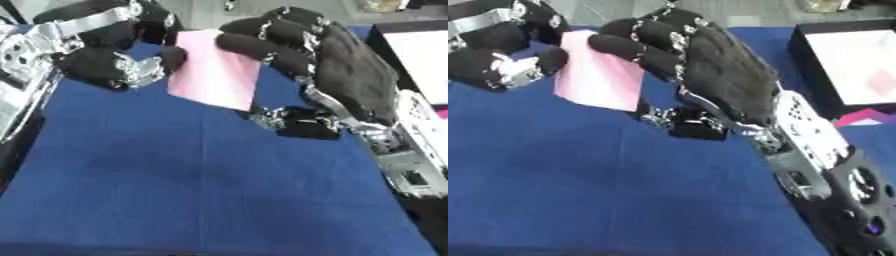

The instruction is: Pick up the objects with one hand, pass them to the other hand, and then place them into the box on the other side of the table.

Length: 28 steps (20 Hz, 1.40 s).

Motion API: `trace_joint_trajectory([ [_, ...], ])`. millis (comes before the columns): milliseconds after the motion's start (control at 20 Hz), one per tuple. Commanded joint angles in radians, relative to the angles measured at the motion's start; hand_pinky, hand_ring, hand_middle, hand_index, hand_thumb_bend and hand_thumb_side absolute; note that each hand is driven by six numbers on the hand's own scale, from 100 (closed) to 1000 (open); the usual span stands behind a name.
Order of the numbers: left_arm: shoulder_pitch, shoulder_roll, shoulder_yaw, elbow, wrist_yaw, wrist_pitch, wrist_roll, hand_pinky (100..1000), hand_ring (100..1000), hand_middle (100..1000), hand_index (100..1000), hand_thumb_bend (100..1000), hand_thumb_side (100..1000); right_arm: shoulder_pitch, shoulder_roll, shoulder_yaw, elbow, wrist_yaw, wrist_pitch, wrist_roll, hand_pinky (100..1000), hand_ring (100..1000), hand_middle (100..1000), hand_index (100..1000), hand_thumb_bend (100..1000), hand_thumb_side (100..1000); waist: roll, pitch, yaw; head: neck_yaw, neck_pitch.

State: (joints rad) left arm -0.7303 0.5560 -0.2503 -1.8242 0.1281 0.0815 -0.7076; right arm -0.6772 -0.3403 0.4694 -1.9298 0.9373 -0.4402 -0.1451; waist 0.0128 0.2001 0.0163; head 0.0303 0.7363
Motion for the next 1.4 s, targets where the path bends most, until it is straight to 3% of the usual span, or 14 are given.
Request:
trace_joint_trajectory([
  [50,-0.020,-0.003,-0.004,-0.013,0.003,0.002,-0.010,708,486,339,639,100,507,-0.017,0.005,-0.005,-0.016,-0.022,0.013,-0.046,669,683,726,904,257,100,0.001,-0.026,-0.001,-0.003,-0.011],
  [400,-0.031,-0.014,-0.016,-0.012,0.007,-0.003,-0.037,719,506,374,671,100,556,-0.020,0.004,-0.004,-0.014,-0.067,0.041,-0.142,638,632,616,838,186,100,0.001,-0.026,-0.002,-0.003,-0.012],
  [550,-0.032,-0.013,-0.019,-0.009,0.006,-0.011,-0.054,739,548,455,732,102,732,-0.020,0.002,-0.005,-0.013,-0.081,0.048,-0.174,630,618,590,824,162,100,0.003,-0.026,-0.003,-0.004,-0.014],
  [750,-0.032,-0.008,-0.014,0.000,0.003,-0.030,-0.074,756,603,535,780,337,921,-0.021,0.000,-0.004,-0.010,-0.085,0.048,-0.189,630,619,588,824,159,100,0.004,-0.026,-0.003,-0.004,-0.015],
  [900,-0.033,-0.005,-0.005,0.014,-0.002,-0.046,-0.073,775,663,614,805,422,992,-0.018,-0.001,-0.005,-0.008,-0.087,0.047,-0.190,633,621,589,827,149,100,0.004,-0.026,-0.003,-0.003,-0.016],
  [1400,-0.039,-0.010,0.033,0.048,0.019,-0.058,-0.026,794,710,687,832,520,1000,-0.014,-0.002,-0.008,-0.002,-0.115,0.050,-0.185,636,624,587,826,118,100,0.004,-0.026,-0.003,-0.003,-0.018],
])
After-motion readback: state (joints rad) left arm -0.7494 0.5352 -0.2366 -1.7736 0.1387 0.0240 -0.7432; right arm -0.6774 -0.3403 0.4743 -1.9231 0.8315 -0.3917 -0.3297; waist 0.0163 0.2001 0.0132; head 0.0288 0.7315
